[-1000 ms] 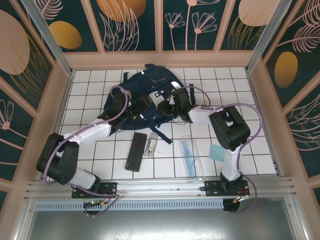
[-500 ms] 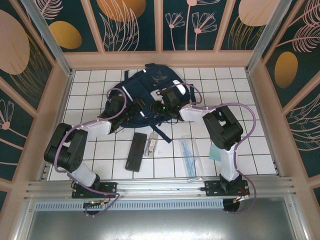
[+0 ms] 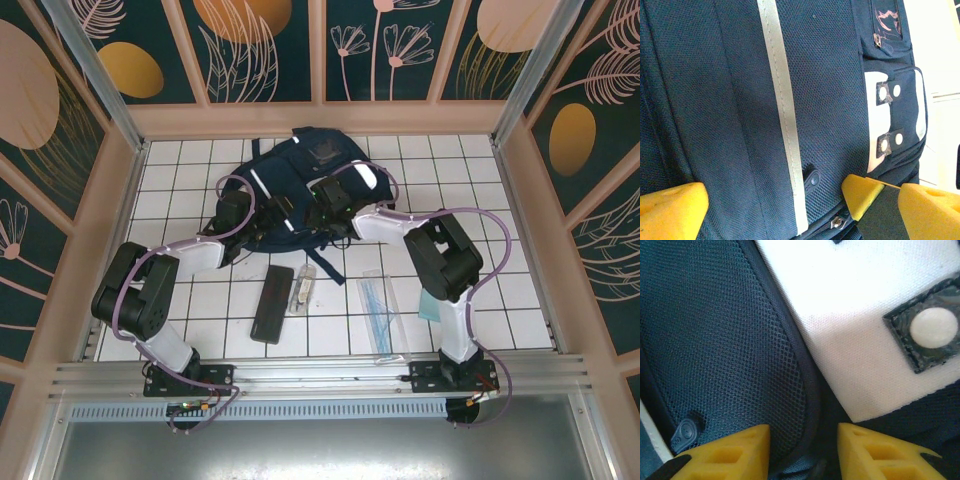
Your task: Pack books, pencil case, and school supplies into a backpack
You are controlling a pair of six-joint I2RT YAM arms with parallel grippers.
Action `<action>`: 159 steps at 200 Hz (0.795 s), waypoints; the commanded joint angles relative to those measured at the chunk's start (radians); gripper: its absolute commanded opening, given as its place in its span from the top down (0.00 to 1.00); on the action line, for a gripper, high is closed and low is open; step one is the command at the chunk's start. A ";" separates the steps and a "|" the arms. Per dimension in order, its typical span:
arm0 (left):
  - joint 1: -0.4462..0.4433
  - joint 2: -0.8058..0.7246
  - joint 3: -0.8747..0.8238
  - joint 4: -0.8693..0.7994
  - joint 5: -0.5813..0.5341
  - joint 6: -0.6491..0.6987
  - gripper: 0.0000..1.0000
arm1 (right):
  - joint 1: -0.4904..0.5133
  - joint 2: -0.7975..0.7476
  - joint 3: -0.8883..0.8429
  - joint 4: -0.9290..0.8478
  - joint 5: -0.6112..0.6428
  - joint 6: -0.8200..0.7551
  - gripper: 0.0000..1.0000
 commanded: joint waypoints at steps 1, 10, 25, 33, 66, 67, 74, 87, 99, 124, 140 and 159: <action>-0.001 0.042 -0.030 -0.067 0.032 -0.032 0.02 | 0.011 0.033 0.054 -0.189 0.157 -0.036 0.58; -0.002 0.040 -0.034 -0.061 0.033 -0.039 0.02 | 0.010 0.038 0.073 -0.208 0.141 -0.046 0.56; -0.002 0.041 -0.037 -0.051 0.037 -0.046 0.02 | 0.010 0.057 0.086 -0.199 0.066 -0.056 0.55; -0.002 0.040 -0.038 -0.042 0.040 -0.051 0.02 | 0.011 0.064 0.074 -0.166 0.014 -0.066 0.55; -0.002 0.033 -0.043 -0.030 0.043 -0.061 0.03 | -0.001 0.107 0.030 -0.056 -0.137 -0.021 0.60; -0.002 0.033 -0.044 -0.029 0.043 -0.062 0.03 | -0.001 0.107 0.030 -0.056 -0.137 -0.021 0.60; -0.002 0.029 -0.044 -0.029 0.045 -0.062 0.02 | -0.010 0.109 0.010 -0.025 -0.168 -0.003 0.62; -0.002 0.025 -0.050 -0.028 0.044 -0.061 0.02 | -0.031 0.106 -0.027 0.039 -0.227 0.023 0.66; -0.002 0.025 -0.051 -0.027 0.043 -0.062 0.02 | -0.050 0.103 -0.055 0.091 -0.279 0.046 0.71; -0.002 0.036 -0.057 -0.007 0.050 -0.076 0.03 | -0.077 0.082 -0.090 0.139 -0.319 0.068 0.82; -0.002 0.050 -0.060 0.015 0.054 -0.089 0.02 | -0.086 0.045 -0.122 0.164 -0.333 0.066 0.88; -0.002 0.051 -0.056 0.035 0.061 -0.101 0.03 | -0.092 -0.015 -0.167 0.177 -0.331 0.062 0.92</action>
